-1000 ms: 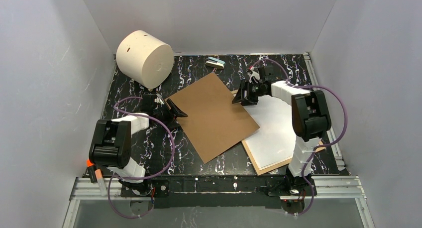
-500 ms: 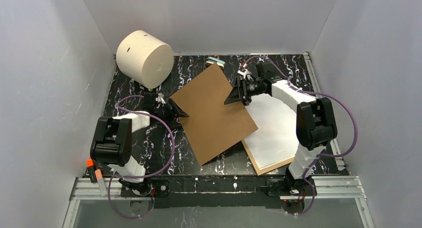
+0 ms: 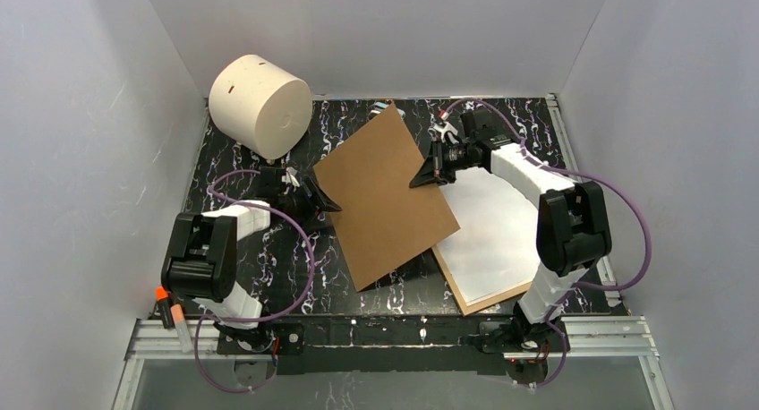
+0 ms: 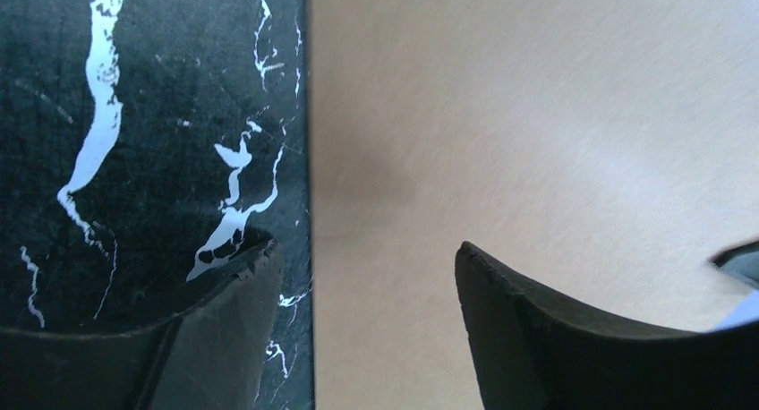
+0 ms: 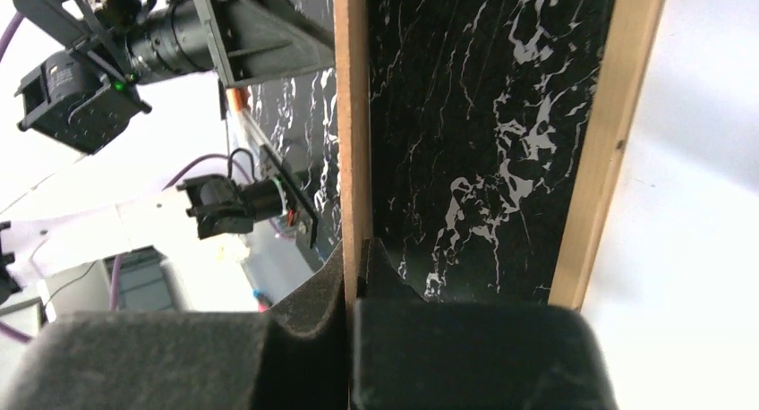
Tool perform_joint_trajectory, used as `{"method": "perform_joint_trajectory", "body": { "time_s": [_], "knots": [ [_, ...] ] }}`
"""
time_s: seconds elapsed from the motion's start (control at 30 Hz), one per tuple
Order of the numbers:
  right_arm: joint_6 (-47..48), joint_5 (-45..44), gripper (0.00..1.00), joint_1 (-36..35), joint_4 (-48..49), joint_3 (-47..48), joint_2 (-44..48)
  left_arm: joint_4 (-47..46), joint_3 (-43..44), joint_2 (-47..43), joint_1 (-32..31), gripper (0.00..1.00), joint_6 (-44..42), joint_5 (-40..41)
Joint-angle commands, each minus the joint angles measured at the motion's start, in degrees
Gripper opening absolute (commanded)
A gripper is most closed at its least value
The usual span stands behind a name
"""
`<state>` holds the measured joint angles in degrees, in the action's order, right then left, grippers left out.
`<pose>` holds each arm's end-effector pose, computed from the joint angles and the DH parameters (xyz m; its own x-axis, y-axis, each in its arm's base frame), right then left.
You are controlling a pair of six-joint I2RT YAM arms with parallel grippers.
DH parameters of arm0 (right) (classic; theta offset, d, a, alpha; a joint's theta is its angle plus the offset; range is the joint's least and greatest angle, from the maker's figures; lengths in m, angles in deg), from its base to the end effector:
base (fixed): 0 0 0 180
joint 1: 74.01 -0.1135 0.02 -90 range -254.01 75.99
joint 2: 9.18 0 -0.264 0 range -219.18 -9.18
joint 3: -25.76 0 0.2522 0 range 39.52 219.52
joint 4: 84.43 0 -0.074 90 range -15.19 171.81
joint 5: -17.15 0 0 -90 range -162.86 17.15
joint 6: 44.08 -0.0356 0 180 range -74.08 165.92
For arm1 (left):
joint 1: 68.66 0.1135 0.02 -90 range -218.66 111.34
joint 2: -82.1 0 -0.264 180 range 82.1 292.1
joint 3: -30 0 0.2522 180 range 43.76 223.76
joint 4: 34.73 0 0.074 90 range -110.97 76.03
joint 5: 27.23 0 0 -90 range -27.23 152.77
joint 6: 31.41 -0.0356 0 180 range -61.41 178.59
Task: Put the photo into the frame
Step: Pick up the photo frame item at the center of the board.
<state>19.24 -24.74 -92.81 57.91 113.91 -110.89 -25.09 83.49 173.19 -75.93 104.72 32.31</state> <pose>0.3512 0.1475 0.2367 -0.9542 -0.0081 -0.2991 -0.2553 0.5433 0.7998 0.2912 -0.0553 0.1467 -0.8295 -0.5206 -0.2022 -0.2128 0.6294 -0.7474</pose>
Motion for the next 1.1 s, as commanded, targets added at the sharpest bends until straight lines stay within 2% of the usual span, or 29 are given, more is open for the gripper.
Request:
{"method": "perform_joint_trajectory", "body": {
  "time_s": [0.0, 0.1, 0.17, 0.37, 0.53, 0.63, 0.7, 0.8, 0.93, 1.07],
  "knots": [
    [-5.1, -6.3, 0.01, 0.8, 5.5, 0.2, 7.7, 9.5, -1.4, -2.8, -0.6, 0.73, -3.2, 6.4],
    [-8.1, -11.2, 0.01, 2.6, 9.4, 0.0, 11.9, 15.1, 0.2, -7.2, -0.6, 0.83, -4.2, 12.3],
    [-9.9, -14.8, 0.01, 4.2, 12.2, 0.3, 14.4, 16.3, 0.2, -10.5, -0.6, 0.86, -3.7, 14.3],
    [-12.4, -23.8, 0.01, 7.6, 14.9, 2.7, 20.4, 15.5, -0.7, -15.6, -3.8, 0.88, 0.8, 15.8],
    [-14.4, -32.6, 0.01, 8.1, 22.6, -2.2, 30.3, 12.9, 1.4, -14.6, -12.7, 0.86, 5.1, 21.2],
    [-15.2, -39.6, 0.01, 8.1, 26.3, -4.9, 36.7, 9.7, 4.3, -10.6, -19.0, 0.86, 7.7, 24.6],
    [-14.7, -44.4, 0.01, 8.2, 24.2, -4.2, 38.5, 7.8, 7.1, -6.3, -23.0, 0.84, 10.0, 25.5],
    [-13.6, -51.9, 0.01, 8.2, 18.1, -1.9, 39.9, 10.8, 13.9, 1.7, -28.4, 0.82, 14.3, 29.5],
    [-13.0, -61.9, 0.01, 8.1, 9.3, 0.5, 41.4, 12.9, 24.8, 13.0, -32.6, 0.80, 14.3, 29.7],
    [-11.8, -67.2, 0.01, 8.1, 4.8, -0.1, 43.8, 14.0, 32.8, 21.0, -34.0, 0.75, 14.7, 29.4]
  ]
}}
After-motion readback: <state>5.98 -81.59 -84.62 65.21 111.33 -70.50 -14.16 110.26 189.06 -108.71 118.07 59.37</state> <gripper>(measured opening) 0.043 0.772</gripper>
